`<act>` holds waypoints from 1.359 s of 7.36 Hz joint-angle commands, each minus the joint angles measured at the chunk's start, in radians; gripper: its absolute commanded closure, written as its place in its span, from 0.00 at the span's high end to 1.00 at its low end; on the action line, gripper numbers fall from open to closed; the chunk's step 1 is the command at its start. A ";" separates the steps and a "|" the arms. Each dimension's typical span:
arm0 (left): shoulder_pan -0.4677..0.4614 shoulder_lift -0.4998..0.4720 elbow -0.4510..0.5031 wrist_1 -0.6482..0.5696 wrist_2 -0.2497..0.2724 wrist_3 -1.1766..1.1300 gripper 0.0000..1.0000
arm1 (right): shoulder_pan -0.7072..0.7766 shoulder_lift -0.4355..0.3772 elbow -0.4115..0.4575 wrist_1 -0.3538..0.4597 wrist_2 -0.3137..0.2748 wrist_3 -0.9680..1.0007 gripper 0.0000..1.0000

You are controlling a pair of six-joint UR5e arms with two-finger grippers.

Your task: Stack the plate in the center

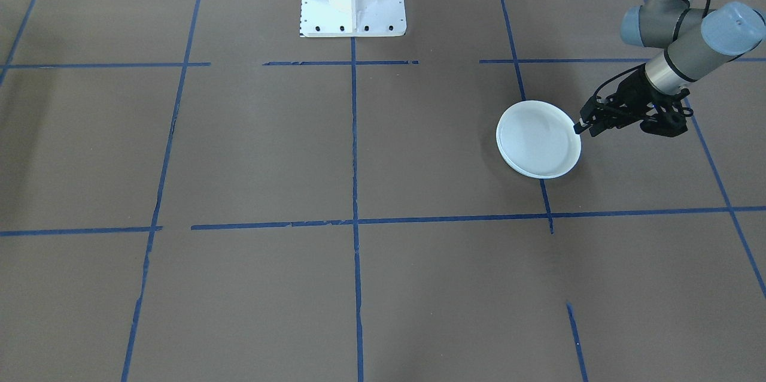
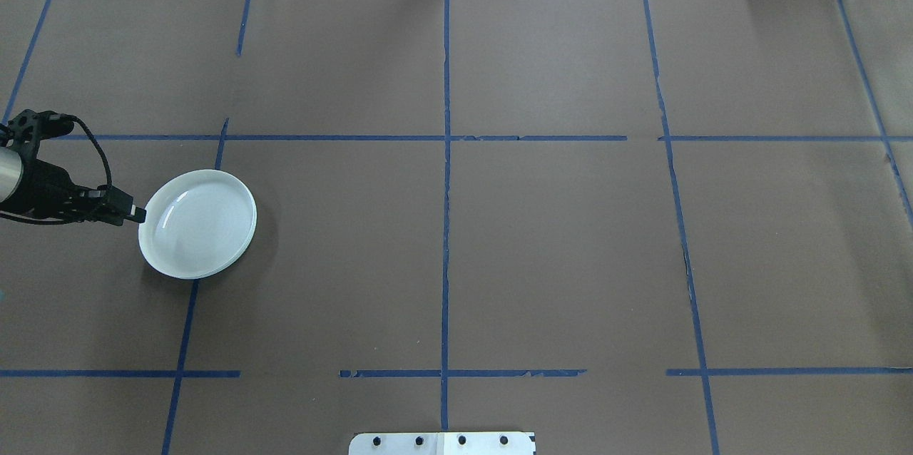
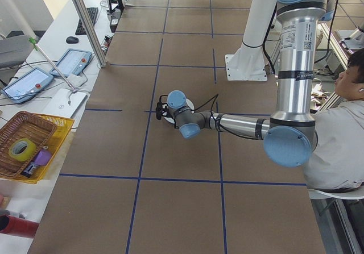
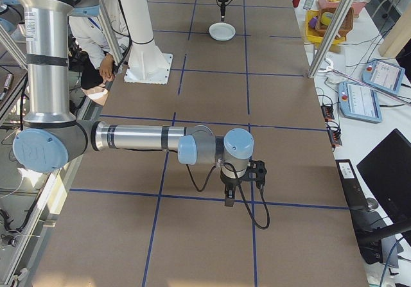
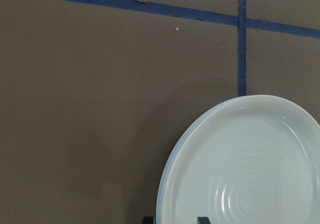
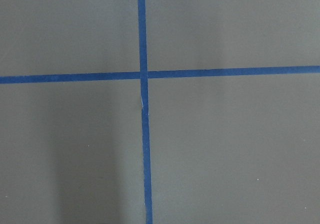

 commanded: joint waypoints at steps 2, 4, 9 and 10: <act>-0.153 0.031 -0.002 -0.006 -0.129 0.056 1.00 | 0.000 0.000 0.000 0.000 -0.001 -0.001 1.00; -0.207 0.095 0.005 0.059 -0.122 0.267 1.00 | 0.000 0.000 0.000 0.000 -0.001 0.001 1.00; -0.527 0.087 -0.021 0.675 0.118 1.071 1.00 | 0.000 0.000 0.000 0.000 -0.001 0.001 1.00; -0.582 0.061 -0.026 0.774 0.151 1.195 1.00 | 0.000 0.000 0.000 0.000 0.000 0.001 1.00</act>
